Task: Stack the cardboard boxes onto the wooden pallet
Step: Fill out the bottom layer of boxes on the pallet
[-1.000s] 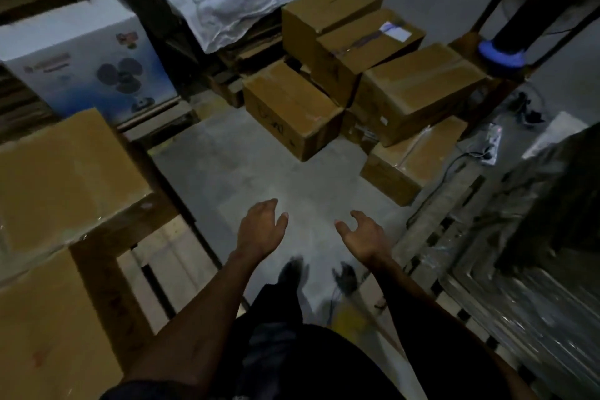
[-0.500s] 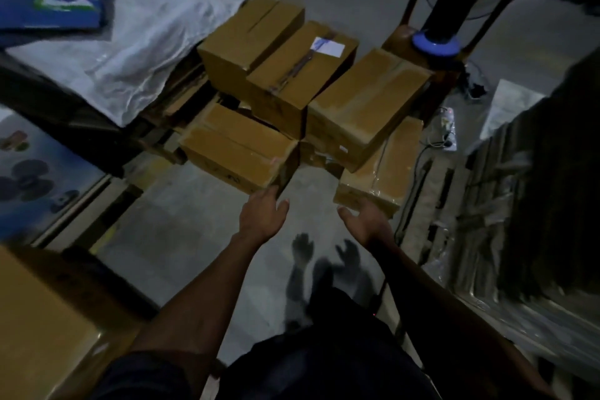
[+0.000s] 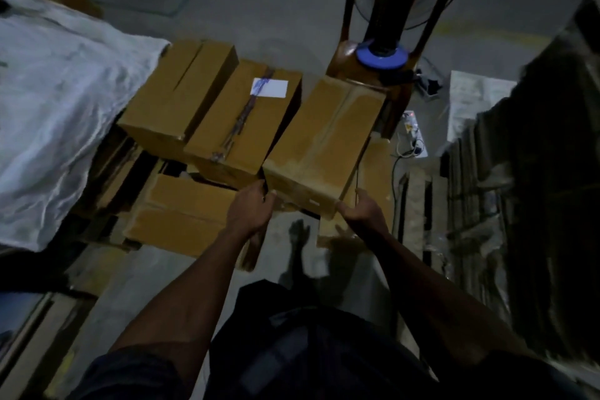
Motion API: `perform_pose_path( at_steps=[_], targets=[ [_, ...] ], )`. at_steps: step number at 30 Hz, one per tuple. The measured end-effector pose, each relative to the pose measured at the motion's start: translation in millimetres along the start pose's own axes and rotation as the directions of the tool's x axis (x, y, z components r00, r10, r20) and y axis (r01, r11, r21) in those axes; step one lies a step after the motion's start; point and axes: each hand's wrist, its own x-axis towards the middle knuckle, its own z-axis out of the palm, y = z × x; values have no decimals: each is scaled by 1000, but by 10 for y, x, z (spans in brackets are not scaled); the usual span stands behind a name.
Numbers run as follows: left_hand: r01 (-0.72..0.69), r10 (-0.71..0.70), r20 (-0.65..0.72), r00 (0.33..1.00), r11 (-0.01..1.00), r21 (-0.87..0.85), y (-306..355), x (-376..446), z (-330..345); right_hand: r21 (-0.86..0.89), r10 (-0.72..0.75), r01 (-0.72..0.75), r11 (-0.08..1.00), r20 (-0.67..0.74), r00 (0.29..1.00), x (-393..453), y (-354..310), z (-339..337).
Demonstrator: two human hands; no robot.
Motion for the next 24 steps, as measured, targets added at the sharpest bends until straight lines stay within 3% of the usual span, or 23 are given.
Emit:
perform_pose_path(
  at_steps=[9,15,20,24],
  targets=[
    [-39,55,205,977,996,-83,365,1886,-135,298,244,-217,930,-55,968,1257,-177,-37],
    [-26,80,296,952,983,-182,428,3392,246,388,306,-234,891,-137,942,2260,-58,104],
    [-11,94,276,957,958,-287,398,4265,717,399,402,-306,864,-183,897,3008,254,270],
    [8,68,214,975,942,-335,299,4791,1073,477,428,-318,819,-140,893,3342,512,499]
  ],
)
